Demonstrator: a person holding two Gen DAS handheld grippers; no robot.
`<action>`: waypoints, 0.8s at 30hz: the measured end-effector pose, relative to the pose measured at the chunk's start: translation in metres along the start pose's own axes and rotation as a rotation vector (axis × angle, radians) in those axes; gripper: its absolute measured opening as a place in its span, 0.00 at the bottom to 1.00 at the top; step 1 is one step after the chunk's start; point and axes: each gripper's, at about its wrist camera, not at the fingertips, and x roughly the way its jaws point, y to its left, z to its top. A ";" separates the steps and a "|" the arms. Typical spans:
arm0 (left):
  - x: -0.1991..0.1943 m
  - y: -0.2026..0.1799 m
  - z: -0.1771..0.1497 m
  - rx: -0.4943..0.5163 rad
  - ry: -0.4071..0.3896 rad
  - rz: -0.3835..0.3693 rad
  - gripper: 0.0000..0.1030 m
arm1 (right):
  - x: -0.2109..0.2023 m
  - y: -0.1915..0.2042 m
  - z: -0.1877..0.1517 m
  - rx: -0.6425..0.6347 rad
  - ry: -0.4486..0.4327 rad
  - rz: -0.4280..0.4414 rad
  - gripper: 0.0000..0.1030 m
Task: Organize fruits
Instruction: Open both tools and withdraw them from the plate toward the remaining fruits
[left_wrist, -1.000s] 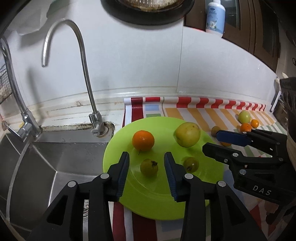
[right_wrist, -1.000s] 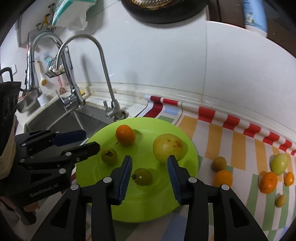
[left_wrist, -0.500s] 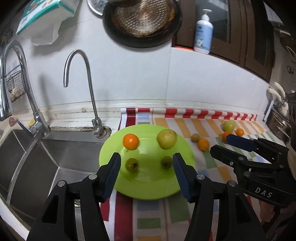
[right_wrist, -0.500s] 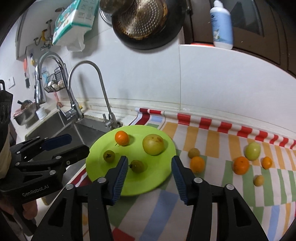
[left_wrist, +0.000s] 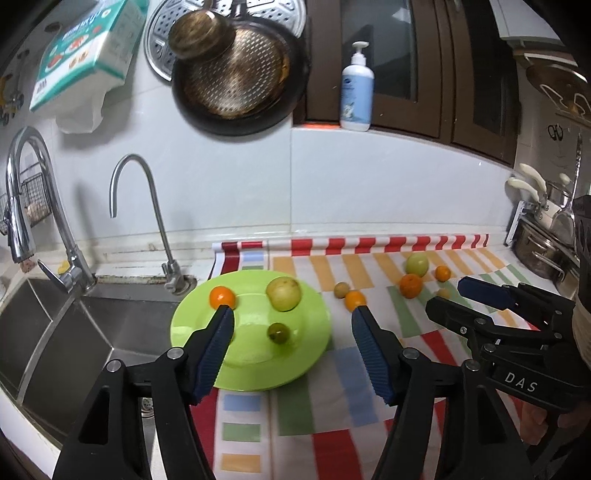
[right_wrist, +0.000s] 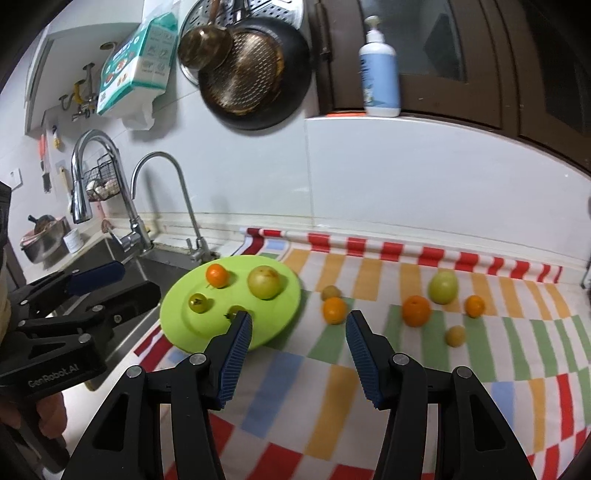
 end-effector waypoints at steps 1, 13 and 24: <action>-0.002 -0.005 0.000 0.003 -0.005 -0.003 0.64 | -0.003 -0.003 0.000 0.000 -0.002 -0.005 0.52; -0.003 -0.055 0.006 0.021 -0.034 -0.016 0.64 | -0.034 -0.053 -0.006 0.012 -0.038 -0.082 0.52; 0.021 -0.077 0.004 0.033 -0.019 -0.012 0.64 | -0.033 -0.085 -0.010 0.022 -0.039 -0.140 0.52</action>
